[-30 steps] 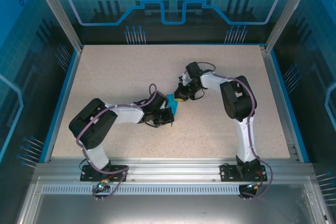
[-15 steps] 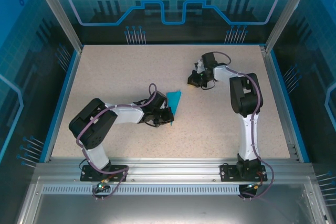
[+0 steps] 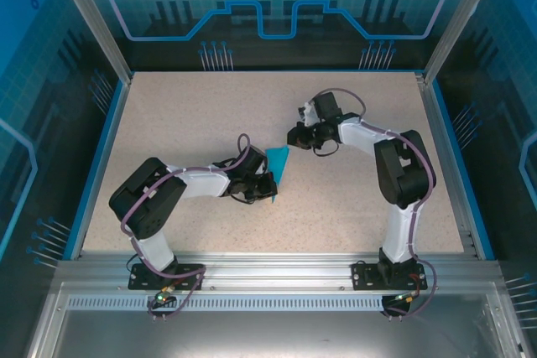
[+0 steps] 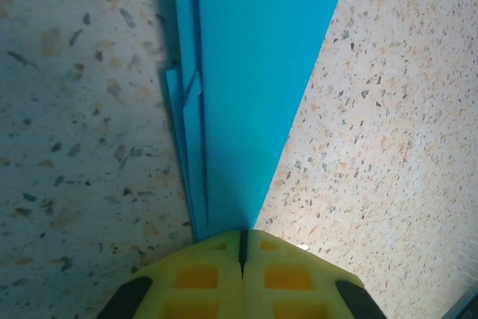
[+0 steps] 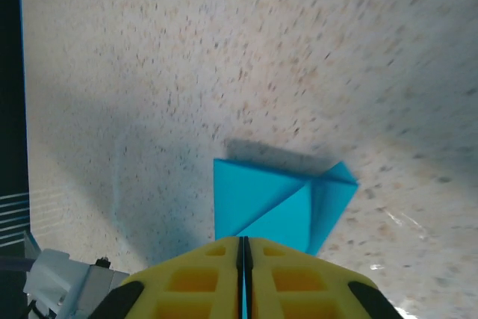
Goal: Fold a paper plane with a square sheet of paper (fold left side to right side)
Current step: Fold the wing for the fifth time at the center of the table.
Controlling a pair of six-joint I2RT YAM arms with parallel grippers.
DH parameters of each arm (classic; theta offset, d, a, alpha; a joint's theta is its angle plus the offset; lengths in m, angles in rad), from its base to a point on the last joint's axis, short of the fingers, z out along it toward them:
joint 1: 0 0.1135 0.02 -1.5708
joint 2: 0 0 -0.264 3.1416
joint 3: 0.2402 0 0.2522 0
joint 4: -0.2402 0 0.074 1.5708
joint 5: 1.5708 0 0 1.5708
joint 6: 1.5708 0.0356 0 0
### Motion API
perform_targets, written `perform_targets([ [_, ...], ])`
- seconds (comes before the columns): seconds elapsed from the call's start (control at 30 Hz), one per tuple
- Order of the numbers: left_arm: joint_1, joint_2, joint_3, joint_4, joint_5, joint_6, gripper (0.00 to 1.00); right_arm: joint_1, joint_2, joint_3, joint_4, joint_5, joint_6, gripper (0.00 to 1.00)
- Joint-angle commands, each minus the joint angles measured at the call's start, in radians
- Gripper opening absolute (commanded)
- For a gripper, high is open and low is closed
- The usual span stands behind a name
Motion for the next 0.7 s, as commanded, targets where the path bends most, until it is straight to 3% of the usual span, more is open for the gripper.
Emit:
perform_targets([
  [0.0,-0.013,0.028,-0.049,-0.224,-0.012,0.014,0.0,-0.004,-0.003,-0.006,0.006,-0.003,0.005,0.16],
  [0.2,-0.013,-0.028,-0.05,-0.193,0.012,0.028,0.06,-0.002,-0.066,-0.028,-0.066,0.065,-0.033,0.32],
  [0.37,-0.013,-0.147,-0.048,-0.213,0.032,0.096,0.17,-0.032,-0.124,-0.034,-0.157,0.122,-0.069,0.39],
  [0.57,-0.002,-0.335,-0.028,-0.318,-0.046,0.169,0.48,-0.042,-0.19,-0.076,-0.184,0.124,-0.093,0.45],
  [0.67,0.029,-0.361,-0.023,-0.328,-0.043,0.185,0.58,-0.042,-0.202,-0.098,-0.176,0.105,-0.087,0.46],
])
